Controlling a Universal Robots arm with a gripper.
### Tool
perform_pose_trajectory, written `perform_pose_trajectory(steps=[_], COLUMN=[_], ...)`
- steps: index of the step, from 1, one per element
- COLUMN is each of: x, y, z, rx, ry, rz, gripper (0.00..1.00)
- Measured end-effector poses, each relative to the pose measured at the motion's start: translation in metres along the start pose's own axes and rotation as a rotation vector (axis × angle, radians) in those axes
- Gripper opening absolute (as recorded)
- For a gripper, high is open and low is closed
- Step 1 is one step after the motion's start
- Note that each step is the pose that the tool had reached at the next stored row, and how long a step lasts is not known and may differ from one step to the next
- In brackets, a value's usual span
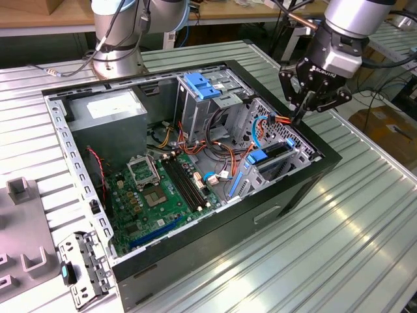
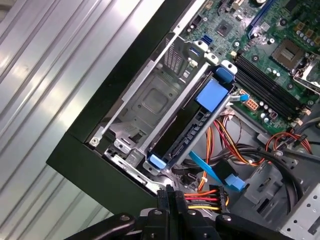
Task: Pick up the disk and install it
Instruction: 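Insert the first disk wire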
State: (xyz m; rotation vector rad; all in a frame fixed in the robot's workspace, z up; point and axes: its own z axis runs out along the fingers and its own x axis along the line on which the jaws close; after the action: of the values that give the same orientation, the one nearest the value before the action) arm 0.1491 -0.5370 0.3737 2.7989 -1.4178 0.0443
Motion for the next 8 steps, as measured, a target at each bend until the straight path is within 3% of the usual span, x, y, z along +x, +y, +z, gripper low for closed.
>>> perform_pose_trajectory(steps=[8], x=[0.0000], y=[0.0000], z=[0.0006], rx=[-0.0028], ry=[0.0010], rz=[0.106], gripper=[0.16])
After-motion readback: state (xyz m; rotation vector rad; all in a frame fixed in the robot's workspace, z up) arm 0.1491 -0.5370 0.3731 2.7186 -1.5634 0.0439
